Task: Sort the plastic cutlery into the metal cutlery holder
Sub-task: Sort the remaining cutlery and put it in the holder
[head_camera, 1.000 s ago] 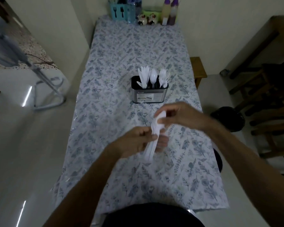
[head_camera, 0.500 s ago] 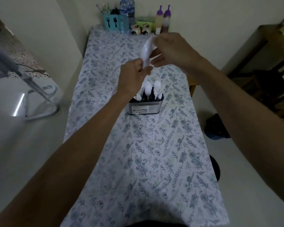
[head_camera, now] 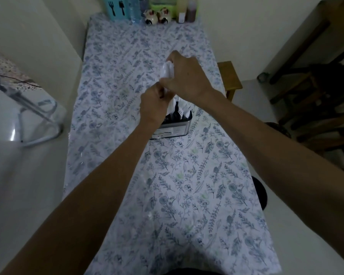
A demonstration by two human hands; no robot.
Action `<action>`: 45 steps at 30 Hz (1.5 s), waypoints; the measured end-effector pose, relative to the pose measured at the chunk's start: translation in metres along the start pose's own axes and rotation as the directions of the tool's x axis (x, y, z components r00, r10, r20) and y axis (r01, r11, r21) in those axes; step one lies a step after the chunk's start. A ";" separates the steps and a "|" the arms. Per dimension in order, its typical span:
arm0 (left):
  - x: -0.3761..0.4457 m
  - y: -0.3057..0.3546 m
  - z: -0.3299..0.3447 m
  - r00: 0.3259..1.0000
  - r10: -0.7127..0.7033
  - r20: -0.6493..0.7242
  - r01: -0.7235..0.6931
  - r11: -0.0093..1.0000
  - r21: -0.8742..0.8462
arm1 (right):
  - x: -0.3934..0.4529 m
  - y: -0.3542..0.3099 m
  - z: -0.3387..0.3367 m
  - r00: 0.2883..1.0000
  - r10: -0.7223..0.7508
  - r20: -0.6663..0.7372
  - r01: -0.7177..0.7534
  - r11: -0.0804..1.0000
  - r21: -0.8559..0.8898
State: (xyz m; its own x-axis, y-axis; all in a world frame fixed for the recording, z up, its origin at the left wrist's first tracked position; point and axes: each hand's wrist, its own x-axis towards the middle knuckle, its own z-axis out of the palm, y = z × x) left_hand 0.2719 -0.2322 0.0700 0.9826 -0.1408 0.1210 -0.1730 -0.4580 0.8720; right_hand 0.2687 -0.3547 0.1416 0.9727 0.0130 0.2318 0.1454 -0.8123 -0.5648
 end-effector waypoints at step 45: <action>-0.204 -0.161 -0.193 0.853 -0.520 -0.050 0.469 0.721 0.510 | -0.178 -0.018 0.157 0.927 0.127 0.354 -0.136 0.991 0.002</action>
State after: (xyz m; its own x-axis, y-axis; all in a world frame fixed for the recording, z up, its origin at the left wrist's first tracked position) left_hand 0.1117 0.0393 -0.0033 0.9312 0.1616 -0.3268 0.3021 -0.8439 0.4434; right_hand 0.1215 -0.2508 -0.0138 0.9838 0.1157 -0.1371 0.0121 -0.8055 -0.5925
